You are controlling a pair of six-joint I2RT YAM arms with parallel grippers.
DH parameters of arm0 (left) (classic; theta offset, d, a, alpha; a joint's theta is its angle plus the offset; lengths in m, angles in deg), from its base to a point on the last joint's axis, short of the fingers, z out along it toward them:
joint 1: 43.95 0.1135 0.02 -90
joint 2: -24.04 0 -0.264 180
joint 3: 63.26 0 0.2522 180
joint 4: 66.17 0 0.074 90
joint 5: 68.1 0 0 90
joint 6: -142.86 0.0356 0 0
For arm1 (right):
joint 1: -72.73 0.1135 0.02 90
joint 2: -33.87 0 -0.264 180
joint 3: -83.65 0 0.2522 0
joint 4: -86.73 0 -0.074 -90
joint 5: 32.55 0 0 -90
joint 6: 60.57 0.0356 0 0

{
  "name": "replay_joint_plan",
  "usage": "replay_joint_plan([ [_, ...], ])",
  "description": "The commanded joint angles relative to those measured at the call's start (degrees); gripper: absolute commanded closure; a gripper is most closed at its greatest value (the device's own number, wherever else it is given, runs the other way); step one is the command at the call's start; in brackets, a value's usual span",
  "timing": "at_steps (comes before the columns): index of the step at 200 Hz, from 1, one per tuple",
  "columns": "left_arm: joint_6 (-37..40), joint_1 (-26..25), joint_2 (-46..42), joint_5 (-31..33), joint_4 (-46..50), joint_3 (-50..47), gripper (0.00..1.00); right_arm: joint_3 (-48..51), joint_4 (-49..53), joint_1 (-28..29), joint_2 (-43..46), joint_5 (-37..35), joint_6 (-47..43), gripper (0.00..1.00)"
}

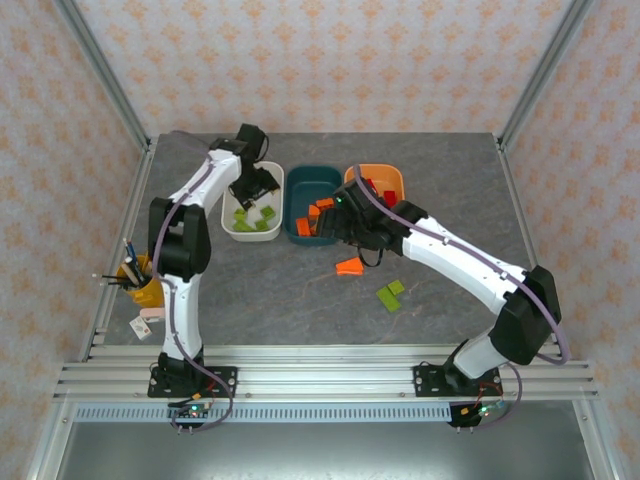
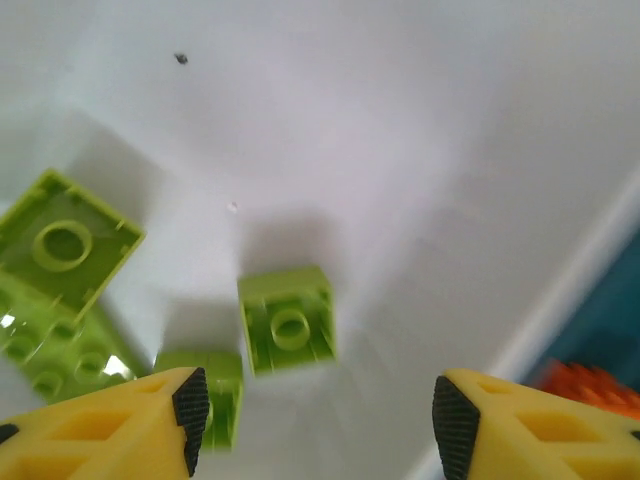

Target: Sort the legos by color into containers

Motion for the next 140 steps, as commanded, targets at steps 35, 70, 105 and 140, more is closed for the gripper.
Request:
replay_joint_plan([
  [35, 5.95, -6.06, -24.66, 2.03, -3.69, -12.3, 0.28, 1.18, 7.77, -0.16, -2.25, -4.4, 16.5, 0.17],
  [70, 6.76, -13.58, -40.08, 4.86, -6.23, -29.75, 0.27, 4.55, 5.26, -0.15, -3.27, -1.78, 24.54, 0.19],
  [105, 2.98, -21.3, -55.39, 5.61, -11.78, -48.69, 0.26, 7.11, -0.32, -0.16, -7.39, 1.75, 34.53, 0.18],
  [140, -0.91, -25.34, -68.15, 7.99, -10.34, -59.02, 0.25, 7.32, -4.63, -0.23, -12.46, 3.02, 41.82, 0.19],
])
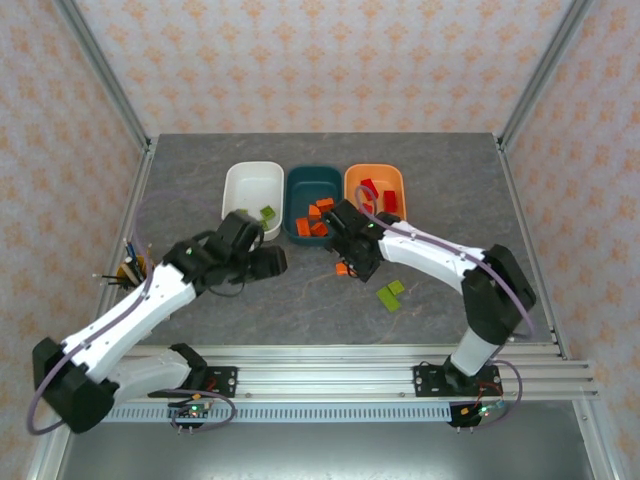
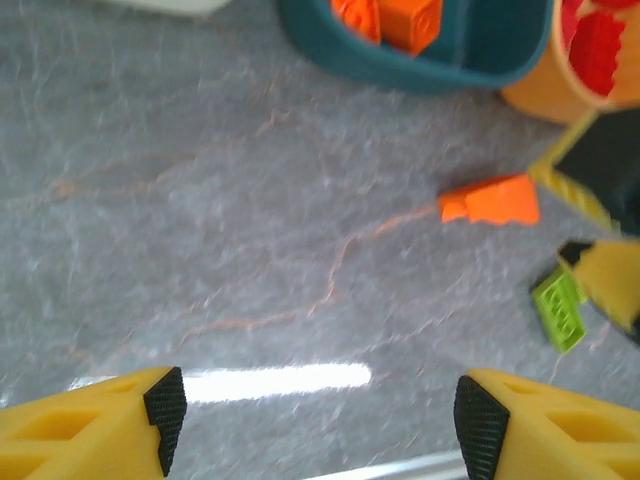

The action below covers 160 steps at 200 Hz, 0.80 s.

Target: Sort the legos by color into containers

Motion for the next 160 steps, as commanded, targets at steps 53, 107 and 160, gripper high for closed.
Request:
replay_joint_plan([
  [53, -4.08, -1.66, -14.28, 6.33, 4.49, -4.76, 0.26, 0.43, -6.78, -0.94, -8.72, 3.17, 15.19, 0.29],
  [107, -4.34, -1.69, -16.73, 6.79, 6.72, -3.79, 0.26, -0.89, -3.35, -1.21, -11.47, 0.5, 16.75, 0.49],
  [160, -4.34, -1.74, -18.26, 6.98, 7.7, -4.08, 0.27, -1.94, 0.15, -0.97, -10.87, -1.48, 14.41, 0.88],
])
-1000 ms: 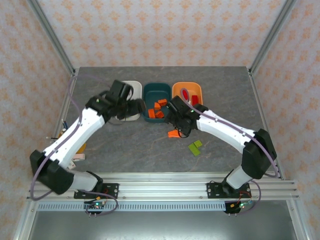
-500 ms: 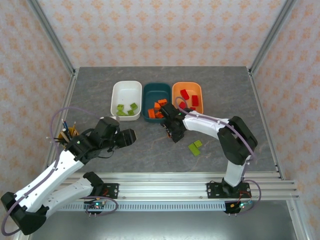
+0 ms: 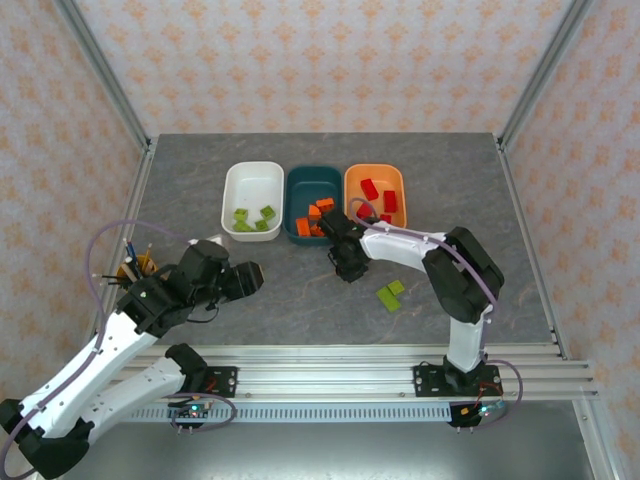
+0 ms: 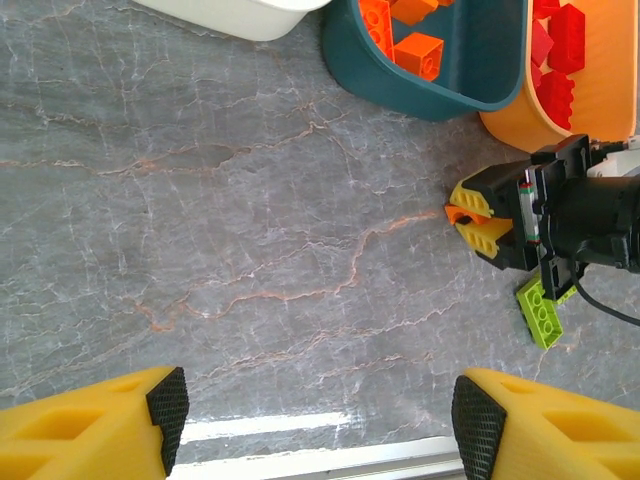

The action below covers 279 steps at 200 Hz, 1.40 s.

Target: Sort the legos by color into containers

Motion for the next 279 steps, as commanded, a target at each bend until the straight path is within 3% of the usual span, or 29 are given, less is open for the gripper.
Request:
replay_joint_plan([
  [1, -0.5, -0.61, -0.56, 2.12, 2.05, 0.82, 0.27, -1.48, 4.88, 0.05, 0.06, -3.26, -1.68, 0.88],
  [52, -1.51, -0.56, 3.82, 3.19, 0.85, 4.96, 0.28, -10.11, 13.28, 5.04, 7.09, -11.37, -18.39, 0.93],
  [79, -1.51, 0.25, 10.76, 4.68, 1.37, 12.31, 0.27, -15.89, 11.35, 3.7, 5.9, -11.25, -31.12, 0.94],
  [109, -1.98, 7.87, 19.86, -1.18, 2.31, 20.46, 0.26, -27.72, 9.41, -0.38, -2.27, -4.8, -44.79, 0.93],
  [143, -1.88, 15.91, 26.81, -5.48, -1.2, 25.82, 0.26, -47.3, 13.33, -3.87, -16.6, 3.14, -52.81, 0.93],
  [179, 0.1, 18.19, 33.18, -5.6, -1.28, 32.04, 0.25, -66.75, 19.69, -6.93, -31.23, 6.05, -54.06, 0.93],
  [242, 0.68, 18.26, 33.27, -5.81, -1.92, 29.5, 0.25, -75.58, 17.22, -9.3, -42.48, 10.98, -52.71, 0.85],
  [279, 0.27, 18.28, 32.12, -6.35, -2.26, 26.64, 0.25, -76.9, 17.3, -9.29, -43.67, 11.54, -51.97, 0.58],
])
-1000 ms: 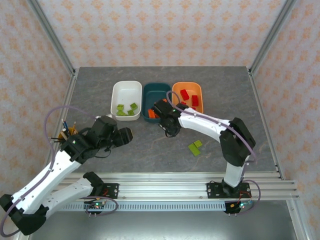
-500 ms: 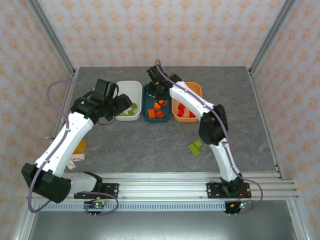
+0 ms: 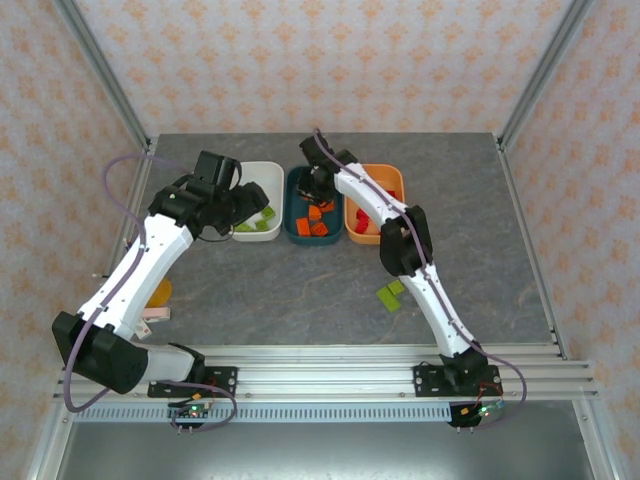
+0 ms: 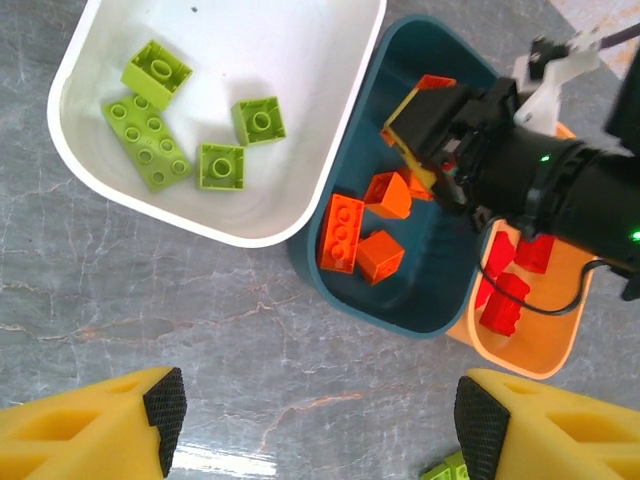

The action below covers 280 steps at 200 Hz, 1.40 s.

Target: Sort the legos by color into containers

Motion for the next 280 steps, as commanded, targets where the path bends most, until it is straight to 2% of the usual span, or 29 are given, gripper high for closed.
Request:
replay_joint_plan([
  [1, 0.68, 0.36, -1.84, -0.21, -0.34, -1.83, 0.25, -2.58, 1.64, 0.32, -0.7, 0.99, -0.07, 0.57],
  [35, 0.49, 0.36, -3.15, -0.7, 0.07, -3.01, 0.25, -5.21, 4.69, 0.32, 1.5, 0.43, -0.3, 0.49],
  [61, 0.88, 0.03, -4.27, -1.82, 0.87, -3.11, 0.25, -0.38, 4.86, 0.48, 10.15, -3.18, -1.21, 0.49],
  [90, 0.09, -3.16, -4.67, -3.57, 0.6, -4.3, 0.25, 19.53, -0.71, 1.02, 27.6, -9.61, -0.94, 0.49],
  [121, -3.0, -11.26, -2.62, -4.51, -3.12, -7.84, 0.25, 42.25, -1.53, 1.55, 46.12, -15.59, 1.47, 0.49],
  [159, -2.66, -22.53, 4.9, -3.48, -8.32, -7.58, 0.26, 64.41, 6.73, 2.84, 65.45, -19.77, 8.41, 0.49],
  [191, -1.86, -30.81, 14.44, -2.65, -9.77, -2.57, 0.25, 76.98, 14.95, 4.18, 81.15, -22.84, 15.63, 0.48],
  [213, -2.52, -36.21, 22.7, -0.97, -7.56, 3.66, 0.24, 80.58, 21.12, 4.54, 89.68, -25.74, 19.73, 0.48],
  [239, -7.1, -40.74, 31.63, 1.34, -2.94, 11.72, 0.24, 80.09, 25.25, 4.62, 97.23, -29.62, 21.22, 0.48],
  [256, -11.24, -42.96, 37.45, 2.63, 0.95, 17.37, 0.24, 78.59, 27.44, 4.62, 100.11, -31.04, 19.68, 0.46],
  [280, -15.7, -45.13, 43.23, 3.3, 4.28, 24.04, 0.23, 78.04, 27.0, 4.69, 105.06, -29.55, 15.73, 0.42],
])
